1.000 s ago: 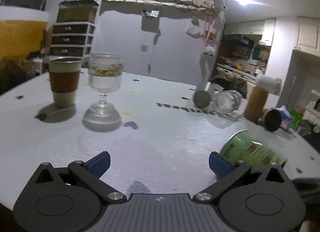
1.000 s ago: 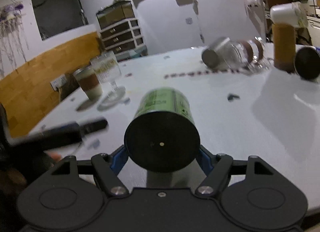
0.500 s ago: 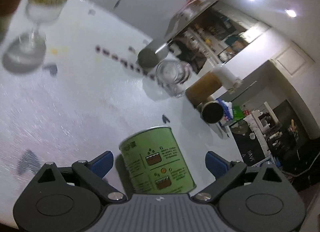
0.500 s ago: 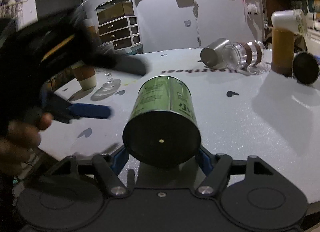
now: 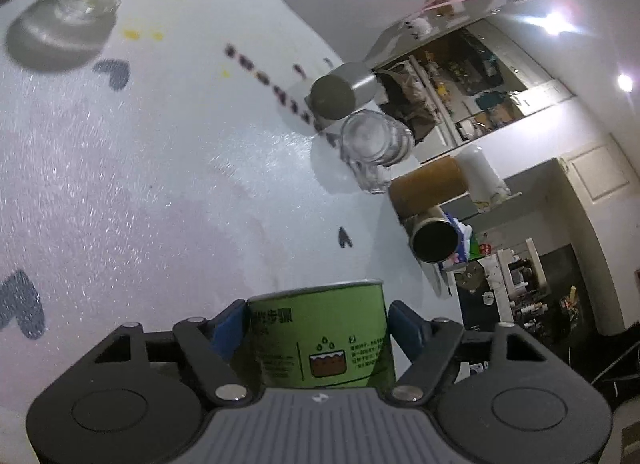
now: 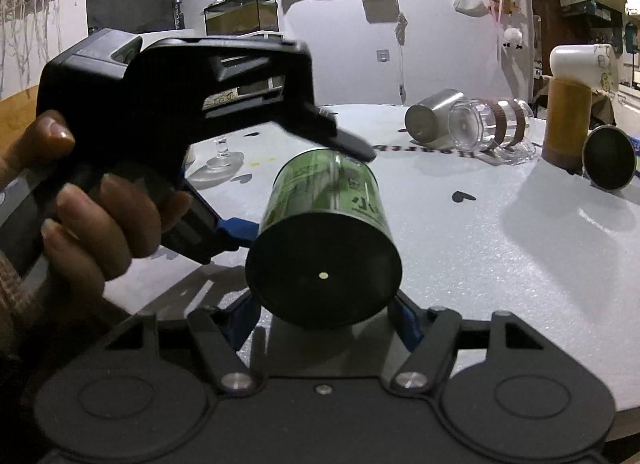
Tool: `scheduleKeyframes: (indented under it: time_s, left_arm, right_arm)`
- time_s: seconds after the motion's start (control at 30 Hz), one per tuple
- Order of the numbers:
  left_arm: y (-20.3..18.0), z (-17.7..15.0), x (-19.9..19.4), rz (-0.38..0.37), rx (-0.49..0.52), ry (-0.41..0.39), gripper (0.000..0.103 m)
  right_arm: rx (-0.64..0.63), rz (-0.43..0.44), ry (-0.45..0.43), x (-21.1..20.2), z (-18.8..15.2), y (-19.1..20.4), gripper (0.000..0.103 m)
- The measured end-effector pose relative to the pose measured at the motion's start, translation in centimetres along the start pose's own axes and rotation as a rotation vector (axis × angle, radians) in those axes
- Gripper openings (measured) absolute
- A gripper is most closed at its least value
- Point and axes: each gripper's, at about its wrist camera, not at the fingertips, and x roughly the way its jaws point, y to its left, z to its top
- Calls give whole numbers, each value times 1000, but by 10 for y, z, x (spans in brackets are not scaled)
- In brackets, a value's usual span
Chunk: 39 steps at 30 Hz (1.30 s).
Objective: Flip cup upright
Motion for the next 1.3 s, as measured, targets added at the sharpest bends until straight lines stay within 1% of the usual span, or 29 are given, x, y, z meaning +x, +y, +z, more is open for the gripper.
scheduleKeyframes:
  time_s: [0.03, 0.1, 0.17, 0.23, 0.4, 0.47, 0.57, 0.67, 0.8, 0.97, 1.1, 1.2, 1.3]
  left_arm:
    - [-4, -1, -4, -1, 31, -16, 75]
    - [-15, -4, -13, 19, 134, -78, 75]
    - [-29, -10, -23, 69, 265, -155, 74]
    - [-39, -13, -30, 132, 373, -226, 74]
    - [-47, -5, -33, 249, 505, -364, 74]
    - [-48, 5, -33, 295, 548, -430, 74]
    - [-47, 26, -30, 373, 579, -510, 74]
    - [-43, 47, -24, 442, 589, -544, 74]
    - [-39, 65, -12, 507, 613, -556, 74]
    - [-32, 74, 5, 595, 667, -568, 74]
    - [-32, 76, 13, 663, 713, -612, 74]
    - [-32, 76, 18, 686, 739, -617, 74]
    - [-28, 78, 21, 695, 741, -609, 74]
  right_arm:
    - [-1, -1, -1, 0, 0, 1, 71]
    - [2, 5, -1, 0, 0, 1, 70]
    - [2, 0, -6, -1, 1, 3, 71]
    - [-2, -5, -17, -3, 2, 5, 80]
    - [-4, -14, -45, -7, 5, 6, 82]
    - [1, -16, -46, -7, 5, 5, 82]
    - [10, -20, -48, -8, 6, 2, 82]
    - [12, -26, -52, -8, 7, 1, 83]
    - [16, -33, -57, -10, 7, -1, 83]
    - [11, -30, -59, -9, 8, 0, 83]
    - [10, -32, -63, -11, 9, -1, 83]
    - [13, -35, -67, -12, 8, -2, 83]
    - [16, -36, -75, -14, 8, -2, 83]
